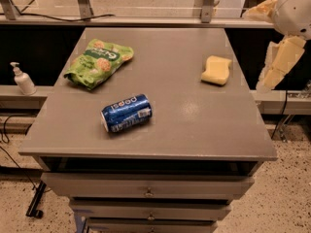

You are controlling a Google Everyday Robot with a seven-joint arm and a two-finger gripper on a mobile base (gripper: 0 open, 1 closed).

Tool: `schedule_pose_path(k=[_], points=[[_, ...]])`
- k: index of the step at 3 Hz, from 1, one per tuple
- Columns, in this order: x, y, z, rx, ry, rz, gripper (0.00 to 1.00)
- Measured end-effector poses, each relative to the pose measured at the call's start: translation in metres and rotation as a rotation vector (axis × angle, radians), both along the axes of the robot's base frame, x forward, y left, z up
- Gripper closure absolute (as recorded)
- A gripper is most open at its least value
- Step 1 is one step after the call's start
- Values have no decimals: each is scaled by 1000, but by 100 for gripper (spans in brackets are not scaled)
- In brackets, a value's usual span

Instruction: Pick sponge

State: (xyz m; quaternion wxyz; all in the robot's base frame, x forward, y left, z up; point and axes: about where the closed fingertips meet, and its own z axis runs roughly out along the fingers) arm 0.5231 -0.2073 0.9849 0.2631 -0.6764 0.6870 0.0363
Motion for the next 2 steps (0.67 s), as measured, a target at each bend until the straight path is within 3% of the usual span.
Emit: schedule_pose_path(k=[1, 2], points=[[0, 0, 0, 0, 0, 0, 0], [8, 3, -6, 49, 8, -12, 0]])
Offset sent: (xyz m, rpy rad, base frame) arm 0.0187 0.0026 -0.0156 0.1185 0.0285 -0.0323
